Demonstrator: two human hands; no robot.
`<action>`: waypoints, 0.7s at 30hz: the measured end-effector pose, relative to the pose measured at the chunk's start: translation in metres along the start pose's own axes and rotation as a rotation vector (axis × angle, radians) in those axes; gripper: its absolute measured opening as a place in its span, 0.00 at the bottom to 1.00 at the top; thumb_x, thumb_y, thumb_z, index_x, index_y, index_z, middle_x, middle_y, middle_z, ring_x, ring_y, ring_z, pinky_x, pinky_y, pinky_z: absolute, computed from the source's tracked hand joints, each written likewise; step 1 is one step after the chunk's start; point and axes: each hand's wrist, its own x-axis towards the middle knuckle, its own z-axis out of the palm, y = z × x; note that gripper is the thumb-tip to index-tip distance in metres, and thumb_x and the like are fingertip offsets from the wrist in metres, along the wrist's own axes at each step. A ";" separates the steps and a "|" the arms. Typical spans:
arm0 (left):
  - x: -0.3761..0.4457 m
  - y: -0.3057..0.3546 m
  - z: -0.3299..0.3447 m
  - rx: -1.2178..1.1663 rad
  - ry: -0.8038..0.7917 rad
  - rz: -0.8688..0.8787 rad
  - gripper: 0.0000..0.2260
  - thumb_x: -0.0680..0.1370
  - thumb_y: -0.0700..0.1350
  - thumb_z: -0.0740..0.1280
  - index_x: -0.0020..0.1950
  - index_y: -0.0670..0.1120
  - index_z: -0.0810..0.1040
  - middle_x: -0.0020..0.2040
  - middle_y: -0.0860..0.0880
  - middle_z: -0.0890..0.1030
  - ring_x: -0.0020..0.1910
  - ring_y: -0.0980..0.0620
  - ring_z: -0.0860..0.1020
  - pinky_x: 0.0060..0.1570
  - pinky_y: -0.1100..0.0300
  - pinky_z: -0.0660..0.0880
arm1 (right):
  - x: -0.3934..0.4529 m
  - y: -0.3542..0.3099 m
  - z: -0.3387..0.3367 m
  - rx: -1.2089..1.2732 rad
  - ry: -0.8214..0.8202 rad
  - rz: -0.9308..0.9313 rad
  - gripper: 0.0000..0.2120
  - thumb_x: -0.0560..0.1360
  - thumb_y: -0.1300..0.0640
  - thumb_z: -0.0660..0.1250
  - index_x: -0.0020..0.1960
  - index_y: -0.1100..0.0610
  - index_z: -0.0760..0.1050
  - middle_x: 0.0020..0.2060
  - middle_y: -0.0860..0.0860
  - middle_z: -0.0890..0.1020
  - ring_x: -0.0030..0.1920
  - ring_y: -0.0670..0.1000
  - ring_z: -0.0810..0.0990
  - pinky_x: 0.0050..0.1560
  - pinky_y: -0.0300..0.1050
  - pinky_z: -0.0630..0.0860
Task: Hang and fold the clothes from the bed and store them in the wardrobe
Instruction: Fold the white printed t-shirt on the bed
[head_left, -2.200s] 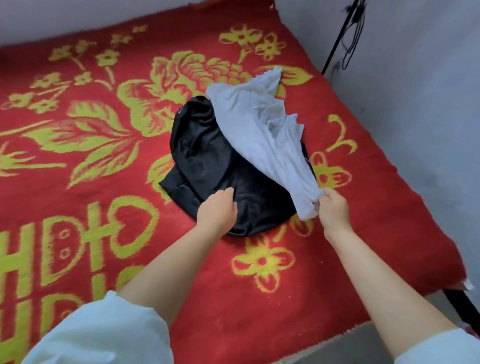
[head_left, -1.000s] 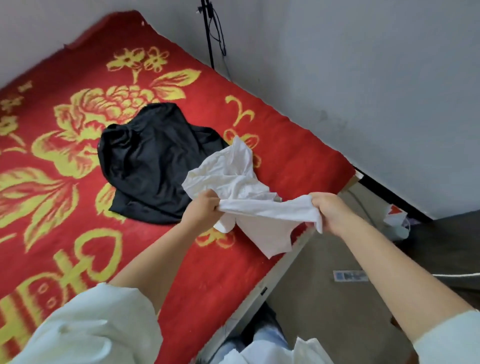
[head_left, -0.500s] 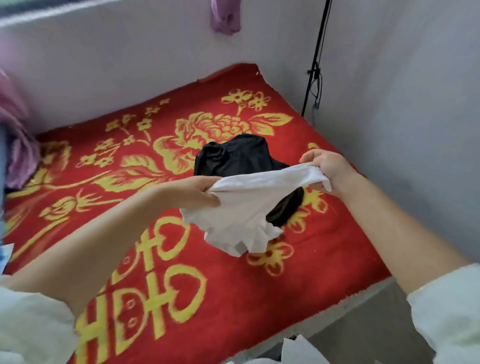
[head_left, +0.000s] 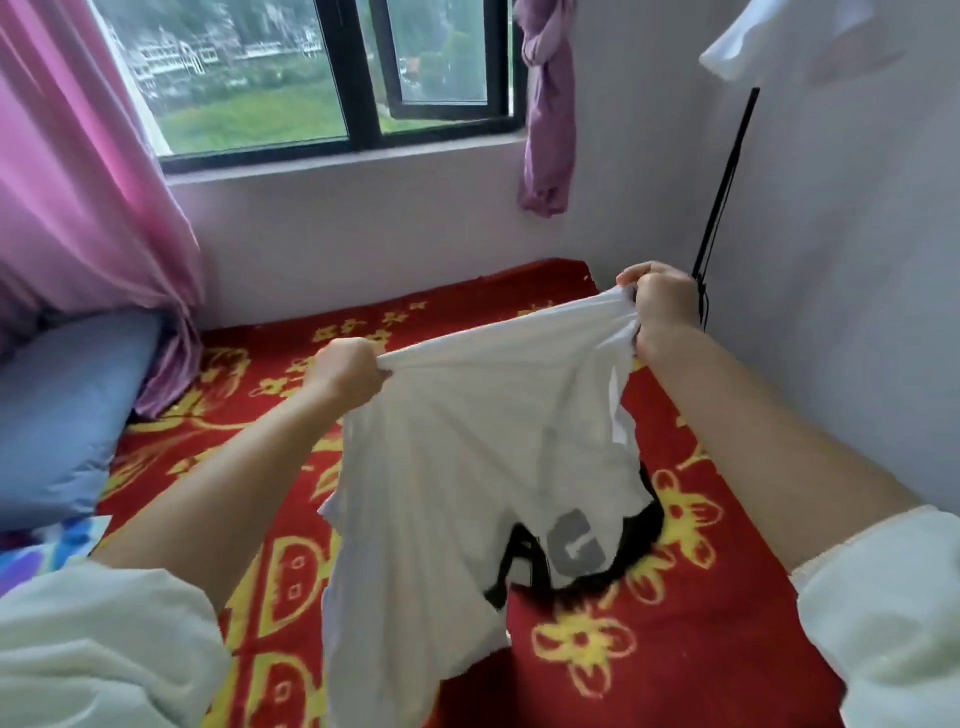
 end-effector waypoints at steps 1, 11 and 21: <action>0.005 -0.006 -0.009 -0.068 0.108 -0.026 0.11 0.78 0.46 0.62 0.44 0.39 0.79 0.45 0.41 0.79 0.48 0.40 0.76 0.42 0.56 0.68 | 0.000 -0.012 0.004 0.063 0.012 -0.020 0.19 0.67 0.75 0.47 0.28 0.58 0.67 0.27 0.50 0.71 0.29 0.46 0.66 0.21 0.28 0.62; -0.008 -0.030 -0.018 -0.534 0.234 0.195 0.20 0.73 0.44 0.71 0.31 0.49 0.60 0.29 0.51 0.65 0.30 0.51 0.62 0.30 0.61 0.60 | 0.011 -0.063 0.004 0.357 0.077 -0.027 0.17 0.63 0.75 0.46 0.28 0.59 0.65 0.29 0.53 0.69 0.28 0.48 0.69 0.28 0.37 0.67; -0.043 -0.099 0.020 0.051 0.102 -0.349 0.13 0.76 0.37 0.56 0.55 0.44 0.78 0.55 0.39 0.78 0.54 0.39 0.75 0.47 0.54 0.70 | 0.026 0.000 0.000 0.160 0.176 0.062 0.32 0.69 0.72 0.50 0.10 0.54 0.67 0.28 0.49 0.70 0.28 0.46 0.69 0.30 0.36 0.66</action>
